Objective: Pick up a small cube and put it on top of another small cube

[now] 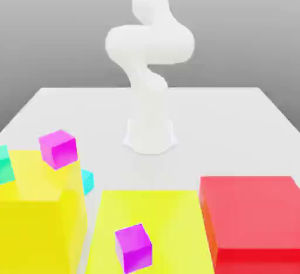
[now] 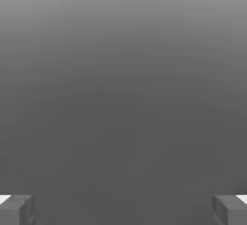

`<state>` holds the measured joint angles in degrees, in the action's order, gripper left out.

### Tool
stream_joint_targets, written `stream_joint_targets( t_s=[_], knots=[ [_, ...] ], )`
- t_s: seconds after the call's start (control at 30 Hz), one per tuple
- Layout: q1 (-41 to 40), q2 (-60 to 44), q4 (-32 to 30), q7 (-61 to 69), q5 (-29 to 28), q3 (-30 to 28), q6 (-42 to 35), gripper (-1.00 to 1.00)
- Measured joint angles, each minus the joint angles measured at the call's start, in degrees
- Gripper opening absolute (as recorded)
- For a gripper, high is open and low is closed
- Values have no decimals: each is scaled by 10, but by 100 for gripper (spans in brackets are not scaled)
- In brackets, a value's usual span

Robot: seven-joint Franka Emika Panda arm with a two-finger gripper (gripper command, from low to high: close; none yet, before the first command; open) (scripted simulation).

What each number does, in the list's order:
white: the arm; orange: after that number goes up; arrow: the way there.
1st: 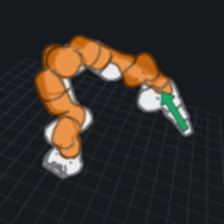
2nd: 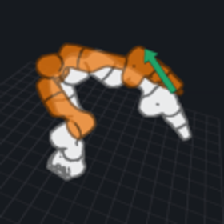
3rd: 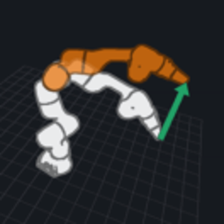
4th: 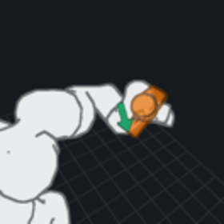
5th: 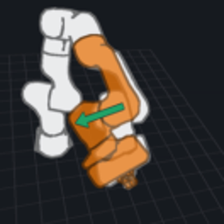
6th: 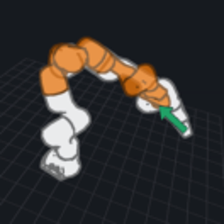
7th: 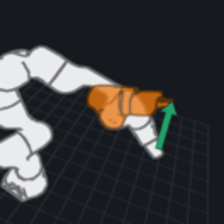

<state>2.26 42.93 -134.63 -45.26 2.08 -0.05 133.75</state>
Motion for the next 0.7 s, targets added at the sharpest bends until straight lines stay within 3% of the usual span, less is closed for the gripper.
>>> stream_joint_targets(
  t_s=[0.5,0.6,0.7],
  knots=[
    [57,-278,-260,126,156,-127,213,0],
    [44,-344,-309,178,201,-170,261,0],
    [15,-369,-333,198,203,-202,284,0]
  ],
)
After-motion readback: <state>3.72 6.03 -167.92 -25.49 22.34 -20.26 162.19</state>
